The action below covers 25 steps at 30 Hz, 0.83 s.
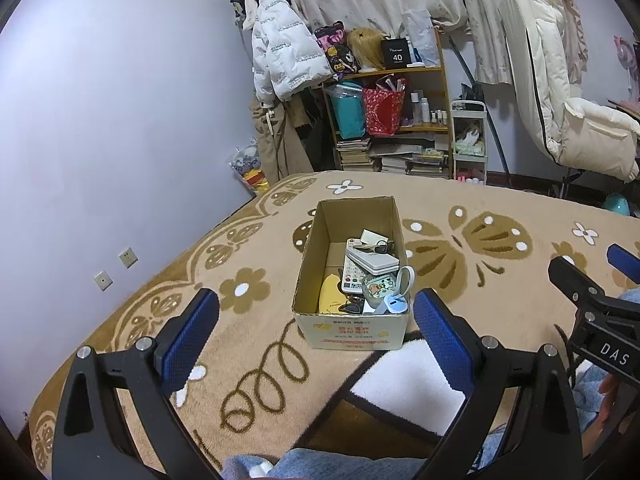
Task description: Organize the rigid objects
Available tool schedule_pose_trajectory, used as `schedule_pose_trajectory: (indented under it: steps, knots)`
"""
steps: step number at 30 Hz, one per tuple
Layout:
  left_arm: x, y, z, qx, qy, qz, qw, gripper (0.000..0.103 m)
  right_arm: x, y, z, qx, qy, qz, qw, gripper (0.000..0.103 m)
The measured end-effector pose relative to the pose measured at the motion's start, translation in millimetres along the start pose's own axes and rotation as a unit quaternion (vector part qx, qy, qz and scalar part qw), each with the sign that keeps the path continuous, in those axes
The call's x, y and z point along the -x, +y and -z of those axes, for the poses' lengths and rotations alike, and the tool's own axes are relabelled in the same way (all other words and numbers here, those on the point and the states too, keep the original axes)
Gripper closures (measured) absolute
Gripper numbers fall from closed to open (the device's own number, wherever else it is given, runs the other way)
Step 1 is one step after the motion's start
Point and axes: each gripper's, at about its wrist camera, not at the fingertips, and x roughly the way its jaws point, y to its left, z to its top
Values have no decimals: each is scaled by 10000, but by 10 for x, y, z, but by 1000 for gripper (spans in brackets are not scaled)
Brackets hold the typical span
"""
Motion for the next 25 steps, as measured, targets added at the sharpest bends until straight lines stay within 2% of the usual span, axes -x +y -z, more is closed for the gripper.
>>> schedule_pose_trajectory:
  steps: [8, 12, 17, 25]
  knots:
    - [-8, -18, 2, -53, 14, 3, 10000, 5, 1, -4, 0, 6, -5, 28, 10000, 0]
    - [-11, -12, 11, -49, 25, 1, 10000, 1, -4, -1, 5, -9, 13, 18, 10000, 0]
    - [-9, -13, 14, -70, 25, 19, 10000, 1, -27, 6, 43, -33, 118, 70, 9999, 0]
    - [11, -53, 11, -134, 6, 40, 9999, 1, -24, -4, 48, -71, 50, 87, 9999, 0]
